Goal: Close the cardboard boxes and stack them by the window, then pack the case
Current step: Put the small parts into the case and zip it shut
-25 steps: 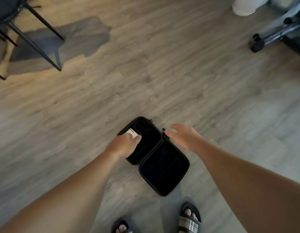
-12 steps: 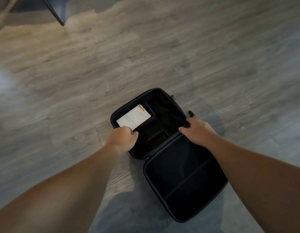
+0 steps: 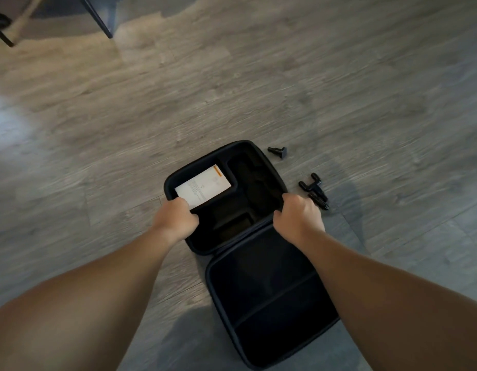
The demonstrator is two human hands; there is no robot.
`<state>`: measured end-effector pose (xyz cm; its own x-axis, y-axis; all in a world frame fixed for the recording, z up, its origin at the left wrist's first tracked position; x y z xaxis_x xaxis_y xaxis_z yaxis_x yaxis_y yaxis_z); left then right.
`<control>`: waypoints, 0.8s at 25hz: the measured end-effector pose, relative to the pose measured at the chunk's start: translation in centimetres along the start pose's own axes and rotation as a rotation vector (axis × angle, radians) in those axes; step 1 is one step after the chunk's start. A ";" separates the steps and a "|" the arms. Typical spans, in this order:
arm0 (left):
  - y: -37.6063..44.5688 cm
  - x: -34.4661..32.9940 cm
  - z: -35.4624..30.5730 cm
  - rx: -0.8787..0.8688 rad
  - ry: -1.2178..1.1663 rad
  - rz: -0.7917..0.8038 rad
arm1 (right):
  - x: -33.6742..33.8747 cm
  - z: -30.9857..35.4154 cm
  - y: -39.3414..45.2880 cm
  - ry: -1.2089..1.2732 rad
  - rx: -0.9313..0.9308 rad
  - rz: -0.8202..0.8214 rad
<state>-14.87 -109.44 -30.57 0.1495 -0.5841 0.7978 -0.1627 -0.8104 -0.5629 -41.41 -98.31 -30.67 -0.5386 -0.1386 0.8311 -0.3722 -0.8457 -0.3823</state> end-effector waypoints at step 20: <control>0.8 -1.7 -9.8 -0.217 0.068 -0.102 | 3.8 -8.1 4.2 0.024 -0.182 -0.080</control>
<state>-24.79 -108.69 -30.29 0.1110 -0.4893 0.8650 -0.3571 -0.8319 -0.4247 -51.19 -98.24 -32.40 -0.5194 -0.0607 0.8524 -0.5439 -0.7458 -0.3845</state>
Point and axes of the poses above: each hand's wrist, its own y-axis towards the middle knuckle, its own x-axis out of the back of the hand, z = x × y, the point moved 8 cm from there along y, towards the middle knuckle, and after that the axes turned 5 degrees about z, right-handed, at the moved point
